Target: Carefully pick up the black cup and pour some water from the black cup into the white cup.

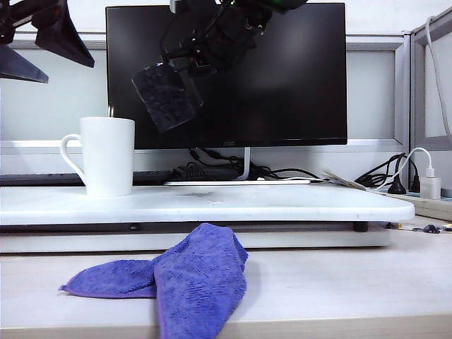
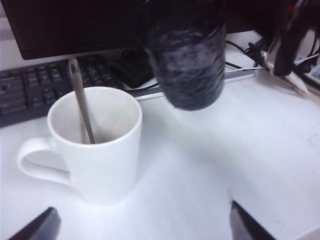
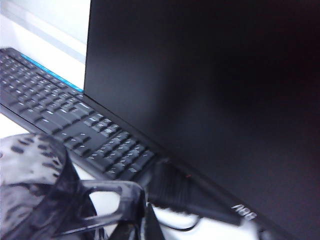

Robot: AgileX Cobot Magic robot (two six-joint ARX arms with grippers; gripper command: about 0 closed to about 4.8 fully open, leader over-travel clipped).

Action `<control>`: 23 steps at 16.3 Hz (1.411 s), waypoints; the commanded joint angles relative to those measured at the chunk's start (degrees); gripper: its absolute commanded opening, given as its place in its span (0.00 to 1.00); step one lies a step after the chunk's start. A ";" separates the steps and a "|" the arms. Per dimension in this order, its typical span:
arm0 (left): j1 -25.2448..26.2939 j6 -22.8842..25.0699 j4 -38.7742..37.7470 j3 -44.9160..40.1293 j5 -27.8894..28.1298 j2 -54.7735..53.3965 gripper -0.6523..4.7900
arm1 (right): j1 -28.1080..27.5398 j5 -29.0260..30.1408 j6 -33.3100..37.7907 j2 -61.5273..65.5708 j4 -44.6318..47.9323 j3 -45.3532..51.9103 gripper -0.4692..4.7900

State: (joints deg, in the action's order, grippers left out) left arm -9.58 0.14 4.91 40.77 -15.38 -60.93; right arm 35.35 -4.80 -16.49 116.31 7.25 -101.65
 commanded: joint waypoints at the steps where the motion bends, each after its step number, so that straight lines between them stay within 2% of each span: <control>1: 0.04 1.40 0.31 0.24 0.15 0.20 1.00 | 0.31 -1.84 -3.56 -0.74 2.25 -0.81 0.08; 7: 0.02 1.38 0.31 0.24 0.15 0.20 1.00 | 0.31 -3.02 -4.76 -0.72 2.54 -0.83 0.08; 10: 0.02 1.36 0.31 0.24 0.13 0.20 1.00 | 0.31 -2.56 -1.88 -0.42 3.04 -1.57 0.08; 14: 0.02 1.38 0.28 0.24 0.15 0.20 1.00 | 0.76 -0.92 -2.36 3.45 -2.10 -9.90 0.08; 18: 0.04 1.40 0.31 0.24 0.17 0.22 1.00 | 2.32 -1.03 -10.25 3.56 -2.56 -10.03 0.08; 23: 0.04 1.40 0.26 0.24 0.17 0.22 1.00 | 2.95 -2.62 -14.99 4.17 -2.67 -10.03 0.08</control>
State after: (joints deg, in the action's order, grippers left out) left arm -9.58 1.48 4.86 40.77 -15.16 -60.93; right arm 37.95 -6.83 -30.02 120.92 1.74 -111.11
